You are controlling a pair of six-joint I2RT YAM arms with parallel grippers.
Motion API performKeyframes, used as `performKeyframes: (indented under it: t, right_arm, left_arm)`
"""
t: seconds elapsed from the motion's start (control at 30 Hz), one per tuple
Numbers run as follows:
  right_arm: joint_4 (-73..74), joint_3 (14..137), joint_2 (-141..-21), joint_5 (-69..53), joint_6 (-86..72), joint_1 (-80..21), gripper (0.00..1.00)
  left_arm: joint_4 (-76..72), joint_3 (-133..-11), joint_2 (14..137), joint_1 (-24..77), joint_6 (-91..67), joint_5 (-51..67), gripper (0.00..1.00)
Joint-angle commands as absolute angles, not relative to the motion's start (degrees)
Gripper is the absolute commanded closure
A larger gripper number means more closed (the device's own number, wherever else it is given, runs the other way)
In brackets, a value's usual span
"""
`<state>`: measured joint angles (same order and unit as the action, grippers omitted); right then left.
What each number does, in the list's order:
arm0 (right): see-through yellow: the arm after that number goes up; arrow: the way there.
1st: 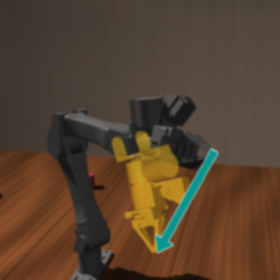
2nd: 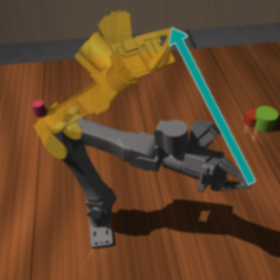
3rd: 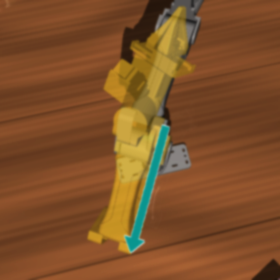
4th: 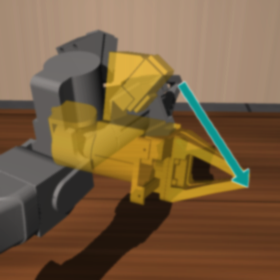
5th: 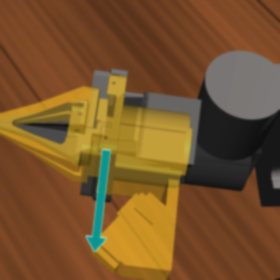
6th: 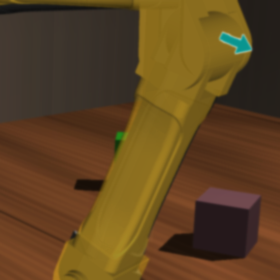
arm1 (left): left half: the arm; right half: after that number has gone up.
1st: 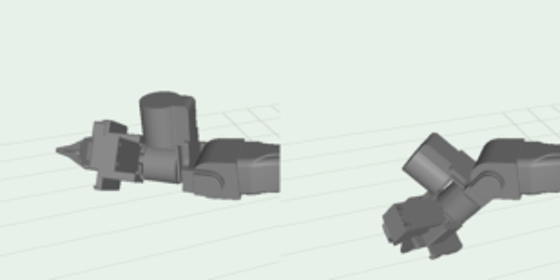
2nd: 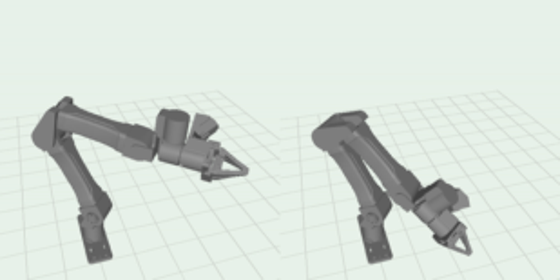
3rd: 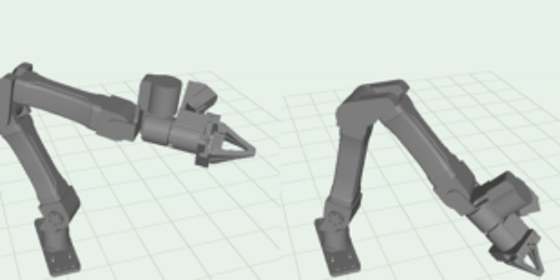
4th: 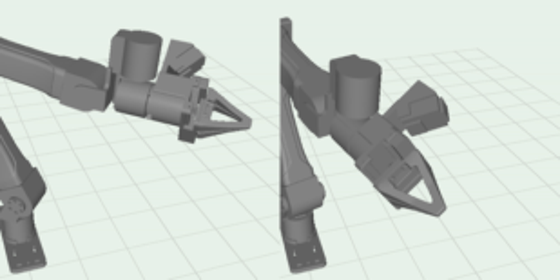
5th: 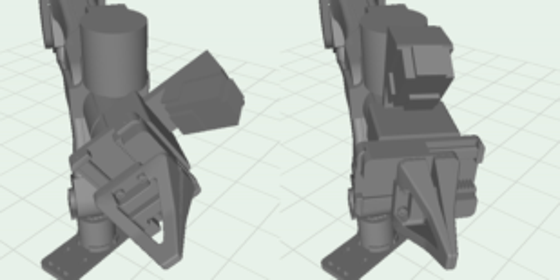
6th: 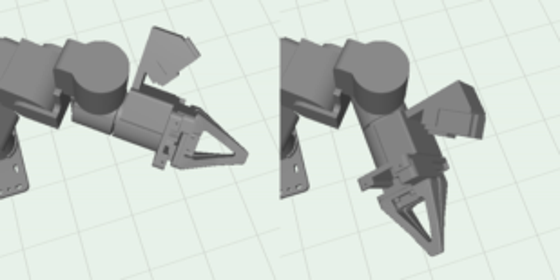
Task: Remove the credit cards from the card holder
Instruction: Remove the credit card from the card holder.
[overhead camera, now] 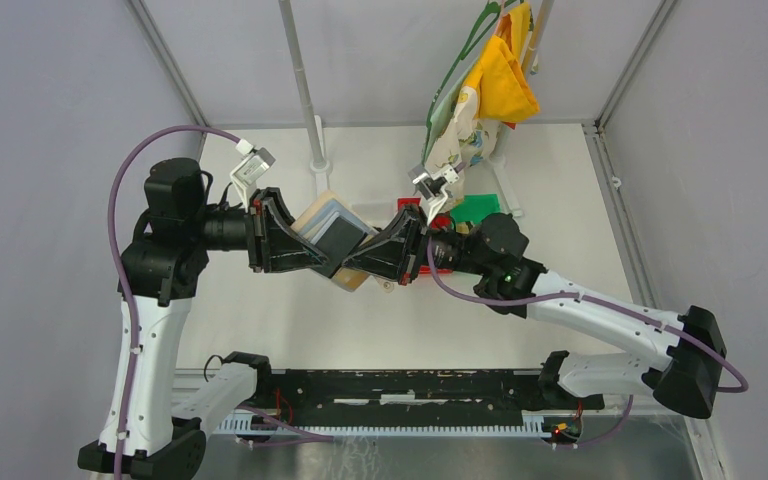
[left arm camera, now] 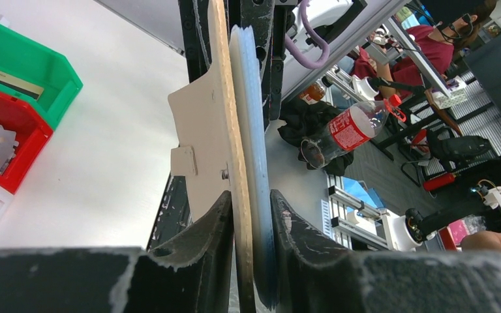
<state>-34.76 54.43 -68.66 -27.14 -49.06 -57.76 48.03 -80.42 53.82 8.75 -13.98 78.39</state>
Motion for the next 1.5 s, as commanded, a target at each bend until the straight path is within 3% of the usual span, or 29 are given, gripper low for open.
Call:
performKeyframes:
  t: [0.0,0.53,0.93,1.0,1.1,1.23,1.27,1.33,1.47]
  right_arm:
    - [-29.1,57.1,-68.1,-28.2,-45.4,-57.7,1.00]
    - [-23.1,59.0,-66.7,-29.6,-41.2,-57.6,1.00]
    - [-29.4,54.9,-64.9,-28.5,-42.8,-57.4,1.00]
    - [-32.0,54.5,-65.1,-28.3,-44.3,-57.4,0.91]
    - [-32.6,55.8,-66.0,-27.5,-45.1,-57.4,0.90]
    - [-35.1,57.1,-67.4,-27.2,-47.3,-57.3,0.74]
    - [-36.4,57.0,-67.8,-27.1,-48.1,-57.3,0.63]
    - [-38.0,56.9,-68.4,-27.0,-49.2,-57.4,0.50]
    - [-39.6,56.6,-68.8,-26.8,-50.3,-57.3,0.48]
  left_arm:
    - [44.7,-82.5,52.7,8.9,-16.7,82.3,0.68]
    - [44.5,-82.9,52.6,8.9,-17.5,82.6,0.73]
    - [43.0,-83.1,52.7,8.9,-18.8,82.1,0.77]
    - [42.7,-82.9,52.5,8.9,-18.5,81.3,0.84]
    - [42.6,-82.5,52.3,8.9,-18.4,80.3,0.96]
    - [42.3,-82.7,52.1,8.9,-18.4,80.1,0.97]
    - [42.1,-82.7,52.1,8.9,-18.6,80.1,0.98]
    - [41.9,-82.9,52.2,8.9,-19.0,80.1,0.98]
    - [41.7,-82.9,51.9,8.9,-18.8,79.4,0.98]
